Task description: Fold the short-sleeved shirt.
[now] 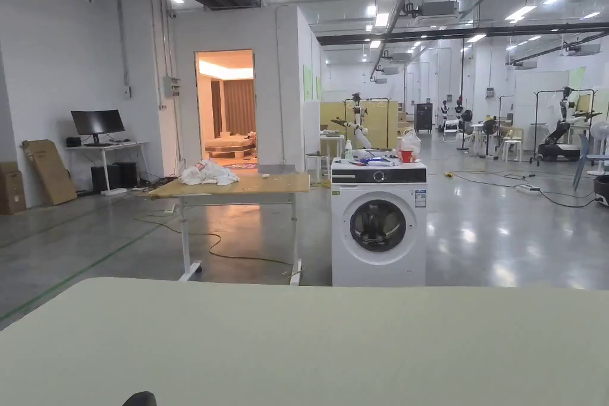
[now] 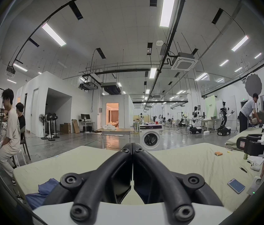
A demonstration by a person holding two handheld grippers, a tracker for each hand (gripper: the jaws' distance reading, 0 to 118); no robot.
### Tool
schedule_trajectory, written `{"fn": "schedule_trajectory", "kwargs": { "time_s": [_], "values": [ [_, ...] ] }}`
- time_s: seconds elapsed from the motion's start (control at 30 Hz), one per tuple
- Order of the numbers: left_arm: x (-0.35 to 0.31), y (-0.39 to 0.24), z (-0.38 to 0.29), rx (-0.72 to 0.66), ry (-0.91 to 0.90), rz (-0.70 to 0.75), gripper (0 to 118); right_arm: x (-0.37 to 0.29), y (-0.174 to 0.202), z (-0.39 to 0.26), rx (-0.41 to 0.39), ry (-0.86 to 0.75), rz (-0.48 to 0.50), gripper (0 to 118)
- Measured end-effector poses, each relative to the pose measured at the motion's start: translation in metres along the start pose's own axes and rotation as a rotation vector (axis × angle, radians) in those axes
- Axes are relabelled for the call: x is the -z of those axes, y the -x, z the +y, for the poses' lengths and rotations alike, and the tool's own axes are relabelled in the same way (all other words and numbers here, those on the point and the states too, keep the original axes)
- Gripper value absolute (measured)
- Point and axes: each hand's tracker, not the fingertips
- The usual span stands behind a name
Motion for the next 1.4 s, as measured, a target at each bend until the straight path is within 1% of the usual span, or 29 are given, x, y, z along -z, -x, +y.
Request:
{"fn": "schedule_trajectory", "kwargs": {
  "time_s": [0.37,0.43,0.47,0.5,0.57,0.6,0.63,0.7,0.73,0.77,0.87,0.9,0.93,0.97,1.0,1.03,1.07,1.1,1.13,1.17,1.2,1.23,1.27,1.3,1.33,1.37,1.4],
  "values": [
    [0.001,0.001,0.003,0.02,0.021,0.018,0,-0.002,-0.004,0.004,0.008,0.026,-0.025,0],
    [-0.004,-0.001,0.009,0.098,0.006,0.05,0,-0.006,-0.005,0.009,-0.012,0.02,-0.024,0],
    [-0.005,-0.003,0.011,0.153,-0.003,0.047,0,-0.008,-0.005,0.012,-0.045,0.01,-0.023,0],
    [-0.006,-0.005,0.013,0.24,-0.008,0.044,0,-0.009,-0.005,0.016,-0.098,0.002,-0.023,0],
    [-0.005,-0.012,0.011,0.482,-0.028,0.05,0,-0.01,-0.001,0.022,-0.269,0.001,-0.021,0],
    [-0.003,-0.015,0.006,0.618,-0.013,0.067,0,-0.009,0.002,0.022,-0.396,0.001,-0.03,0],
    [-0.001,-0.017,0.0,0.733,-0.007,0.043,0,-0.008,0.006,0.02,-0.523,0.001,-0.033,0],
    [-0.001,-0.019,-0.022,0.979,0.03,-0.054,0,-0.004,0.014,0.005,-0.838,0.013,-0.028,0],
    [0.0,-0.022,-0.036,1.083,0.07,-0.097,0,-0.003,0.017,-0.007,-0.991,0.033,-0.003,0],
    [-0.001,-0.022,-0.048,1.164,0.092,-0.151,0,-0.002,0.019,-0.016,-1.077,0.053,0.023,0],
    [-0.008,-0.025,-0.093,1.363,0.182,-0.316,0,-0.006,0.021,-0.051,-1.37,0.084,0.142,0],
    [-0.01,-0.025,-0.109,1.426,0.192,-0.346,0,-0.012,0.039,-0.067,-1.477,0.079,0.164,0],
    [-0.014,-0.026,-0.123,1.503,0.21,-0.393,0,-0.011,0.021,-0.073,-1.576,0.08,0.191,0],
    [-0.018,-0.025,-0.131,1.569,0.211,-0.429,0,-0.013,0.023,-0.09,-1.644,0.073,0.214,0],
    [-0.022,-0.024,-0.141,1.649,0.188,-0.459,0,-0.017,0.017,-0.09,-1.72,0.071,0.247,0],
    [-0.025,-0.024,-0.146,1.686,0.153,-0.456,0,-0.02,0.02,-0.11,-1.769,0.046,0.27,0],
    [-0.025,-0.025,-0.143,1.674,0.148,-0.452,0,-0.022,0.024,-0.117,-1.777,0.039,0.276,0],
    [-0.023,-0.027,-0.135,1.61,0.142,-0.422,0,-0.023,0.018,-0.101,-1.73,0.063,0.261,0],
    [-0.02,-0.028,-0.122,1.475,0.15,-0.384,0,-0.02,0.012,-0.089,-1.647,0.082,0.241,0],
    [-0.015,-0.028,-0.107,1.349,0.146,-0.341,0,-0.021,-0.019,-0.08,-1.565,0.085,0.212,0],
    [-0.008,-0.028,-0.09,1.198,0.146,-0.278,0,-0.016,0.008,-0.069,-1.428,0.092,0.162,0],
    [-0.002,-0.026,-0.075,1.06,0.149,-0.225,0,-0.015,0.006,-0.058,-1.278,0.108,0.121,0],
    [0.004,-0.022,-0.057,0.898,0.137,-0.167,0,-0.012,0.001,-0.04,-1.062,0.133,0.089,0],
    [0.009,-0.017,-0.044,0.74,0.134,-0.121,0,-0.01,-0.008,-0.021,-0.777,0.154,0.061,0],
    [0.015,-0.01,-0.035,0.569,0.141,-0.103,0,-0.007,-0.026,-0.014,-0.506,0.151,0.038,0],
    [0.019,-0.003,-0.03,0.425,0.151,-0.099,0,-0.007,-0.036,-0.012,-0.327,0.132,0.032,0],
    [0.022,0.019,-0.023,0.275,0.162,-0.113,0,-0.006,-0.046,-0.013,-0.148,0.126,0.024,0]
  ]
}}
